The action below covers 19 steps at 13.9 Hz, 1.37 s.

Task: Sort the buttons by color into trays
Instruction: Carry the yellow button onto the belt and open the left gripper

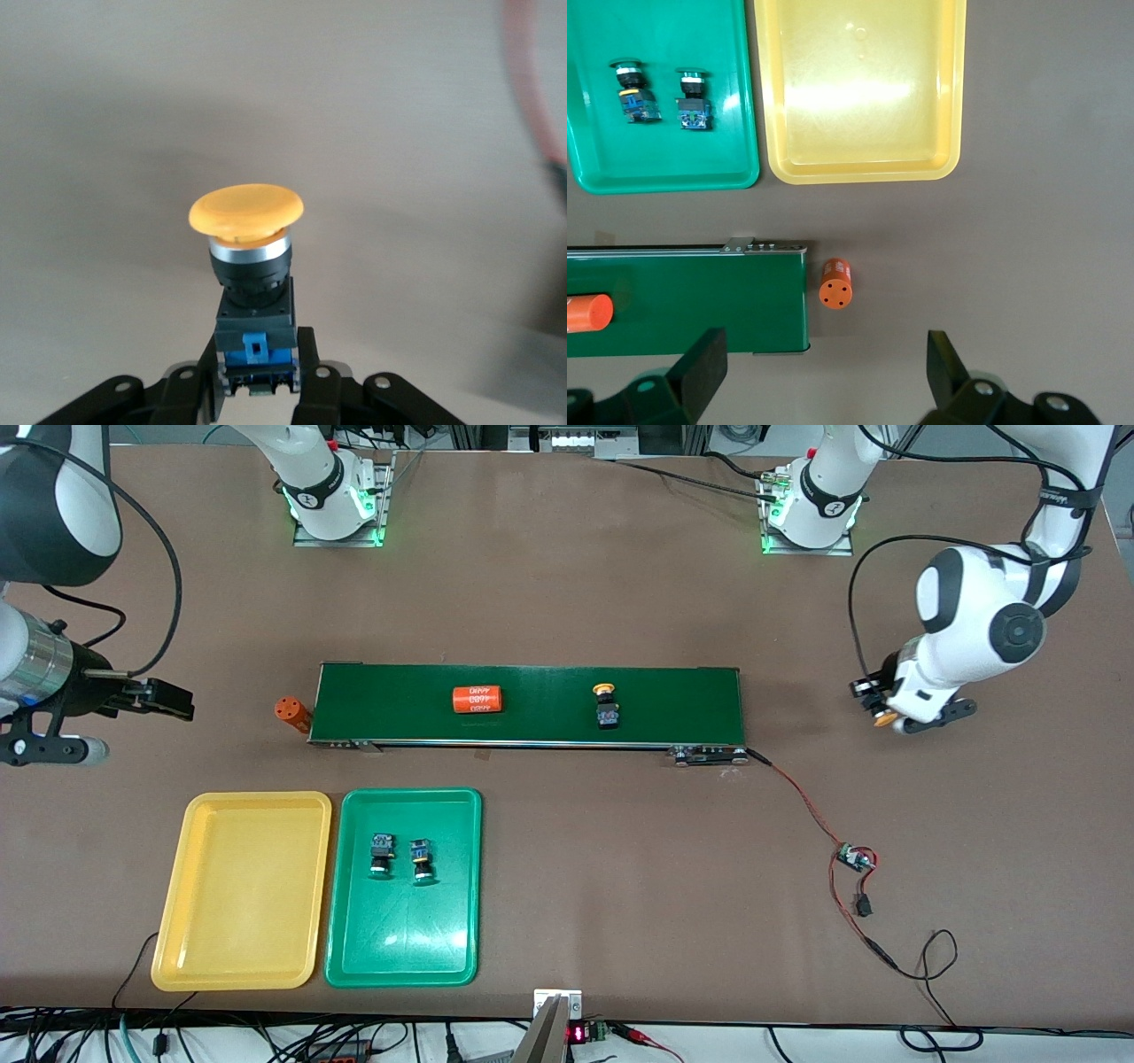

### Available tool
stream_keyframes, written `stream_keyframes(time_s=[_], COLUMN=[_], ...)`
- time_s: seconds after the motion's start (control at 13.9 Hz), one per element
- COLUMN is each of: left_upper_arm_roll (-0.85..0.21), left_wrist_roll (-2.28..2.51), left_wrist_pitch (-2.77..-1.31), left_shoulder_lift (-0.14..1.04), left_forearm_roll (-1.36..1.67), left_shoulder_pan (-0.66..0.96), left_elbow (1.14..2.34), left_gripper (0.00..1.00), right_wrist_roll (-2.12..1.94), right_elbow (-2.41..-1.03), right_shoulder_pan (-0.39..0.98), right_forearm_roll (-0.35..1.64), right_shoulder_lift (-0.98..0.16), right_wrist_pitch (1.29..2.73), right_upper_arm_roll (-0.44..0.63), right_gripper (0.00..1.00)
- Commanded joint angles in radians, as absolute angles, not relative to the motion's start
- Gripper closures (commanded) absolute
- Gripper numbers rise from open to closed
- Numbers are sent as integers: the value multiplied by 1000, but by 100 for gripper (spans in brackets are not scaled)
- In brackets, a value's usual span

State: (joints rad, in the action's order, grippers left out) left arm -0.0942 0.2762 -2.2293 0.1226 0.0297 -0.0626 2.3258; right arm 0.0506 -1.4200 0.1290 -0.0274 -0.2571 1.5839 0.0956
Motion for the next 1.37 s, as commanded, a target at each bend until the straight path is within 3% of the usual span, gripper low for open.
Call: stream_keyframes(time_s=[0.0,0.29,0.58,0.72,0.79,0.87,1.01,1.3], left_upper_arm_roll=[-242,-389,-411,-419,-419,-417,-417,-393], left_wrist_roll=[284,316,318,325,333,336,334,330], left_wrist_pitch=[-2187,-2200,-2239,-2250,-2250,-2250,-2240,-2186], left_shoulder_lift=[135,202,278,304,308,310,296,187], left_forearm_roll=[29,179,202,202,202,202,202,190], left_shoulder_pan=[-60,-31,52,54,57,58,57,23], left_elbow=[2248,2182,2134,2134,2135,2135,2134,2117], left_gripper=[82,82,82,76,71,58,0,0], right_wrist_roll=[51,52,61,69,69,69,54,52], right_elbow=[-1535,-1569,-1572,-1572,-1569,-1569,-1566,-1533], right_shoulder_pan=[130,129,127,130,130,129,120,121], right_forearm_roll=[-52,-43,-38,-31,-26,-26,-28,-28], right_shoulder_lift=[-175,-161,-173,-182,-184,-184,-186,-187], right_wrist_pitch=[1631,1666,1701,1706,1704,1698,1692,1692], right_upper_arm_roll=[64,64,64,63,63,63,64,69], right_gripper=[0,0,0,0,0,0,0,0])
